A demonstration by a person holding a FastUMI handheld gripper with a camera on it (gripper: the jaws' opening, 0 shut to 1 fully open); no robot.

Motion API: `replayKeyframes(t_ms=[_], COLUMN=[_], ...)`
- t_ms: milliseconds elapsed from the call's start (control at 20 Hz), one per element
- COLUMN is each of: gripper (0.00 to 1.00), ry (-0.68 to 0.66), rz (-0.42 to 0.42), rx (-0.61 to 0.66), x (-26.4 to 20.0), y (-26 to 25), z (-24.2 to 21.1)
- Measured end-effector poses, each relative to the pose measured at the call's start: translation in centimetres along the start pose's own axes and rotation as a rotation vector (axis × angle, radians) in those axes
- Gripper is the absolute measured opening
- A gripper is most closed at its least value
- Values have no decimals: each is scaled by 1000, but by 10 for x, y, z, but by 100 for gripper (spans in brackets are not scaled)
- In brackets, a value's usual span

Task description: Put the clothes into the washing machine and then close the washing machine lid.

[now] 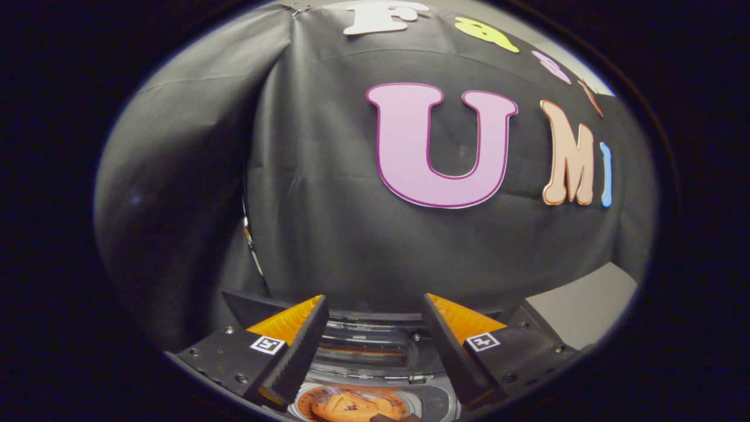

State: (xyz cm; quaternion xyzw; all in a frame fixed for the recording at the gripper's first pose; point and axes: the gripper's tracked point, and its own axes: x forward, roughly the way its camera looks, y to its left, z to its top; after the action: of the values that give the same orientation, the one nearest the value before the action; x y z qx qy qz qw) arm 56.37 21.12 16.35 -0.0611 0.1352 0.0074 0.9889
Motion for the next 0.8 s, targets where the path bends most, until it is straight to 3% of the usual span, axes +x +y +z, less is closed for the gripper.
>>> replayKeyframes(t_ms=[300, 400, 500, 600, 800], gripper=[96, 96, 97, 97, 98], ry=[25, 74, 59, 128, 141], rz=[-69, -61, -68, -69, -59], rx=[-13, -34, -3, 70, 59], x=[34, 44, 54, 58, 58], y=[-2, 2, 2, 1, 3], z=[-6, -21, -19, -31, -30])
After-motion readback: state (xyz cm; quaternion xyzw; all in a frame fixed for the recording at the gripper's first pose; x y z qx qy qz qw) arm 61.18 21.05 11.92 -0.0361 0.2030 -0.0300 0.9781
